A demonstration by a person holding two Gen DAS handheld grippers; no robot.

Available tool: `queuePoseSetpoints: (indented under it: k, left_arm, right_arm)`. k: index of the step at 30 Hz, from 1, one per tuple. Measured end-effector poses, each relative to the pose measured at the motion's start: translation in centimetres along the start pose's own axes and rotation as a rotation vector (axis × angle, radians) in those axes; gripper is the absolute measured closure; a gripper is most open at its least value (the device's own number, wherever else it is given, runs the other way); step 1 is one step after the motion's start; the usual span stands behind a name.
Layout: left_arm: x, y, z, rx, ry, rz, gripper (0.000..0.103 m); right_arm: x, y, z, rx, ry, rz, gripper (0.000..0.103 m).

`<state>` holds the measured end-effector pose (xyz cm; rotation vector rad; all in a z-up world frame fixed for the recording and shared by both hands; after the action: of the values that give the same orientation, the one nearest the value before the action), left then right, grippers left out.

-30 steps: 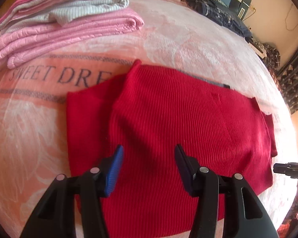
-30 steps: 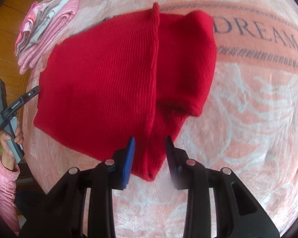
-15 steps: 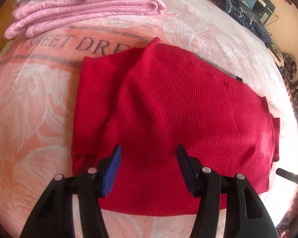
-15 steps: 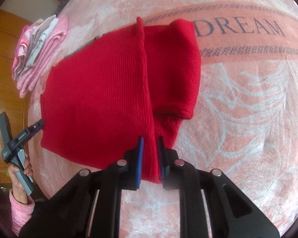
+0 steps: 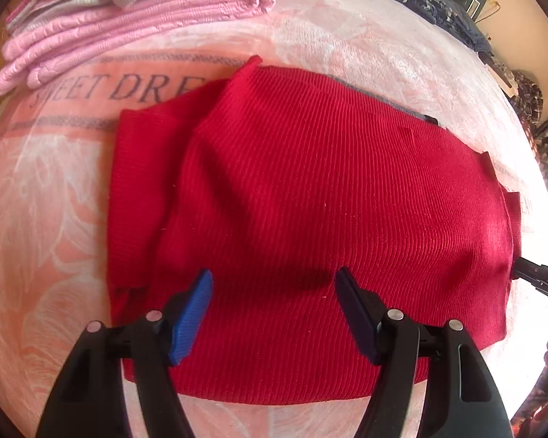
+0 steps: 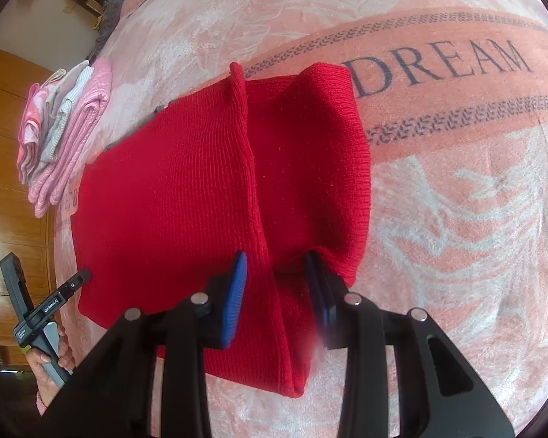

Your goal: Fold small clothes

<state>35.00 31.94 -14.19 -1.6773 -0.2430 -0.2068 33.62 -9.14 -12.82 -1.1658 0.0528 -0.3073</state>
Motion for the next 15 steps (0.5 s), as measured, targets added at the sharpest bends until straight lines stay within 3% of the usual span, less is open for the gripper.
queuePoseSetpoints:
  k: [7,10,15]
  left_arm:
    - [0.3,0.4,-0.2,0.034,0.025,0.002,0.032]
    - [0.5,0.3,0.2,0.018,-0.002,0.005,0.031]
    - [0.6,0.7,0.8,-0.009,-0.039,0.016,0.03]
  right_arm:
    - [-0.1,-1.8,1.1,-0.091,-0.021,-0.049,0.071]
    - [-0.2,-3.3,1.8,-0.031,-0.023,-0.091,0.071]
    - [0.1,-0.1,2.0,-0.053,-0.029,-0.034,0.071]
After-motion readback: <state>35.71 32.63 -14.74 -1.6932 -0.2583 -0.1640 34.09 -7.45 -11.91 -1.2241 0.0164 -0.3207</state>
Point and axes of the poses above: each gripper's, at about its wrist camera, not at the fingertips, and y roughly the way its jaws point, z to its left, x to its top, the point moved 1 cm from there along y, roughly the way its jaws point, and after that the axes turned 2 degrees about y, right-handed, at the moved point
